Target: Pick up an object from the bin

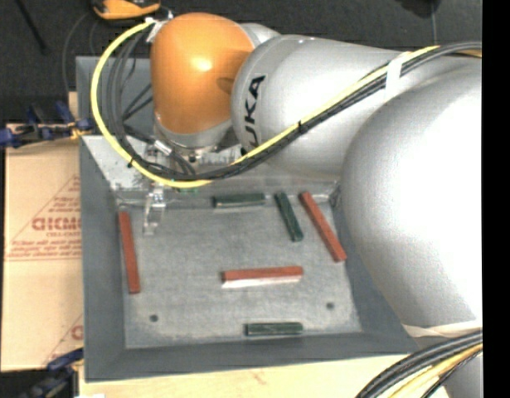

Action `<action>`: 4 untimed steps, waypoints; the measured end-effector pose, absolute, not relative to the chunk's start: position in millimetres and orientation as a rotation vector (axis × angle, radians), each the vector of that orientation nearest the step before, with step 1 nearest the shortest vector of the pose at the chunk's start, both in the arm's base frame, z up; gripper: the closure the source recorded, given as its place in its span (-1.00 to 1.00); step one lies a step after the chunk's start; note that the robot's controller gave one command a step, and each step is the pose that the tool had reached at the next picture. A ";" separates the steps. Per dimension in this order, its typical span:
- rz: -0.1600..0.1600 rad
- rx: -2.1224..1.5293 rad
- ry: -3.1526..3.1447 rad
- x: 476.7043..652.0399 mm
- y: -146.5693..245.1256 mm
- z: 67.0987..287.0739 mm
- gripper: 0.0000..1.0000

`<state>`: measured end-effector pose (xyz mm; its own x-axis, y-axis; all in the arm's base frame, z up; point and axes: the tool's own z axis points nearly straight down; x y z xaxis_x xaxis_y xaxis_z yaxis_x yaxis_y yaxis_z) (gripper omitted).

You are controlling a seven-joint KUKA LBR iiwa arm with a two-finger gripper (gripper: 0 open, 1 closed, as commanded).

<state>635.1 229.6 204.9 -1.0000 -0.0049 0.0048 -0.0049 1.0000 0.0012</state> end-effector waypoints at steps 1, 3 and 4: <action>-0.004 0.002 -3.145 637.1 228.5 210.2 -1.00; 0.000 0.332 -3.127 621.1 222.5 193.2 -1.00; -0.005 0.348 -3.132 600.0 215.6 144.1 -1.00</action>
Offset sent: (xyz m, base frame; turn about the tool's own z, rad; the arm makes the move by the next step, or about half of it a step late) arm -0.1018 -0.0339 -0.1221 -0.2253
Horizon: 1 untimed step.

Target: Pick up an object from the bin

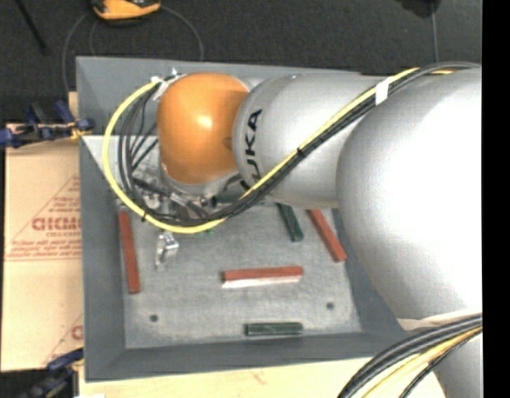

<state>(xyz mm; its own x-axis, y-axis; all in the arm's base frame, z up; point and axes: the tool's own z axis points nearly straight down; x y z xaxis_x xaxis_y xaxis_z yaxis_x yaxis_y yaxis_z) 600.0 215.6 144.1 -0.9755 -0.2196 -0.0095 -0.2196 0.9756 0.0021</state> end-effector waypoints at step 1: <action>0.001 -0.506 3.098 558.7 158.7 111.7 -1.00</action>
Offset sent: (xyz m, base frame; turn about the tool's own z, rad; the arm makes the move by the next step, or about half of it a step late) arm -0.0086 -0.0967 -0.0438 -0.2328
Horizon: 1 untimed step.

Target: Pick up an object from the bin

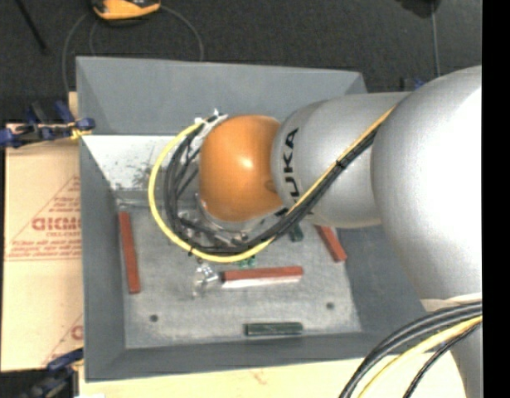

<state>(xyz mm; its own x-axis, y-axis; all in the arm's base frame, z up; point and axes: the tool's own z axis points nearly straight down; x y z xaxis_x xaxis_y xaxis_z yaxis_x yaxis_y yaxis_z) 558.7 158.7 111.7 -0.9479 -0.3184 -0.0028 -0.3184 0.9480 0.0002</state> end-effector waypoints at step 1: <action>-0.003 -0.674 3.066 579.9 124.1 103.4 -1.00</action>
Offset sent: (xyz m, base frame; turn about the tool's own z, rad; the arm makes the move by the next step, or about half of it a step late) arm 0.0054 -0.0503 -0.0336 -0.1506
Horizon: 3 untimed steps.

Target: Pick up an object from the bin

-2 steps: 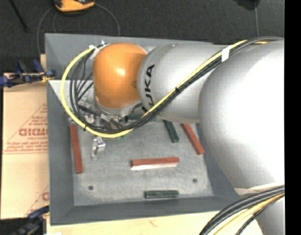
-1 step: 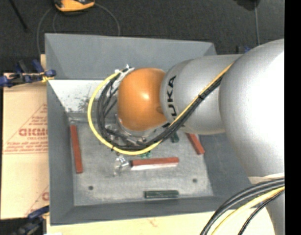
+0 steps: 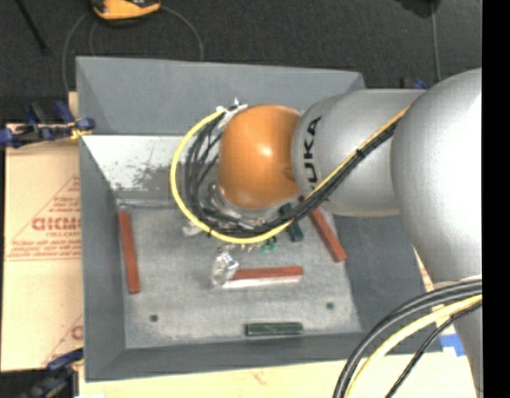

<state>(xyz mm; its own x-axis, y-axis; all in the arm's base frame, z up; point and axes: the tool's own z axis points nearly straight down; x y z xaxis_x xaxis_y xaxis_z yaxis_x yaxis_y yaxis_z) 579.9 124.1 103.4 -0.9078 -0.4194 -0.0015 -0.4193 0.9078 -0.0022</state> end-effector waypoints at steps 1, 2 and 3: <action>0.000 -0.715 3.053 582.9 115.1 90.2 -1.00; 0.001 -0.916 3.004 575.3 76.2 106.0 -1.00; -0.006 -0.988 2.979 552.9 59.1 80.7 1.00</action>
Offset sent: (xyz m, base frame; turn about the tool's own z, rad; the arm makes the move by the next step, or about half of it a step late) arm -0.0070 -0.0803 0.0187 -0.2286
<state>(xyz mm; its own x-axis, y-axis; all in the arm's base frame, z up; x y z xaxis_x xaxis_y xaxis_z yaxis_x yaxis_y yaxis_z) 552.9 59.1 80.7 -0.8017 -0.5977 -0.0017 -0.5977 0.8017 -0.0049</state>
